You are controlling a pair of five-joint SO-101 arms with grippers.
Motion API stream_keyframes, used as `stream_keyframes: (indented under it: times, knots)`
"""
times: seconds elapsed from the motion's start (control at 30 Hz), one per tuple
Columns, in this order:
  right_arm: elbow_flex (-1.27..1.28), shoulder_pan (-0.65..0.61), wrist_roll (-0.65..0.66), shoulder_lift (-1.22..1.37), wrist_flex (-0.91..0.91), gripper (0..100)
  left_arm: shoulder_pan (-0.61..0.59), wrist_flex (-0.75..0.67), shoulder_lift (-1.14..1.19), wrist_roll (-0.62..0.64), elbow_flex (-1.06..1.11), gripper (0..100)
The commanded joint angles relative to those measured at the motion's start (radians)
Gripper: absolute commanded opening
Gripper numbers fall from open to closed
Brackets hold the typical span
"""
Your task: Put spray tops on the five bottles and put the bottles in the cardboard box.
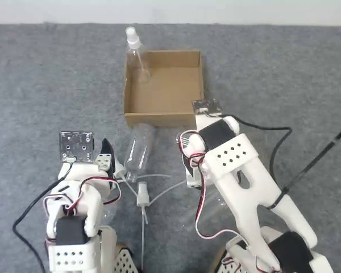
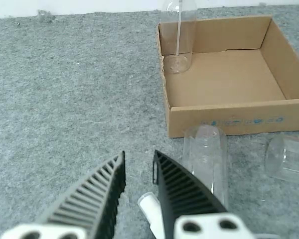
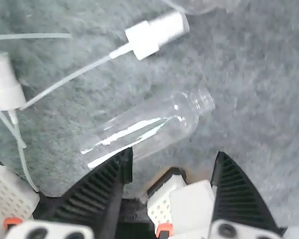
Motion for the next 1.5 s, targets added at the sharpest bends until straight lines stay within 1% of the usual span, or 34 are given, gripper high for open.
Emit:
stream_keyframes:
  times: [0.0, 0.13, 0.33, 0.43, 0.93, 1.47]
  knots:
    - [0.014, -0.012, -0.048, -0.047, 0.039, 24.2, -0.005, -0.018, -0.014, 0.008, -0.002, 9]
    - [0.084, -0.019, -0.075, -0.047, -0.010, 24.2, -0.005, -0.018, -0.014, 0.008, -0.001, 9]
    - [0.196, -0.104, -0.133, -0.050, -0.114, 24.2, -0.005, -0.018, -0.014, 0.008, -0.001, 9]
    - [0.247, -0.113, -0.175, -0.045, -0.182, 24.2, -0.005, -0.018, -0.014, 0.008, -0.001, 9]
    - [0.552, -0.113, -0.172, -0.045, -0.555, 24.2, -0.005, -0.018, -0.014, 0.005, -0.001, 9]
    - [0.569, -0.107, -0.170, -0.056, -0.572, 23.9, -0.005, -0.018, -0.014, 0.005, 0.001, 9]
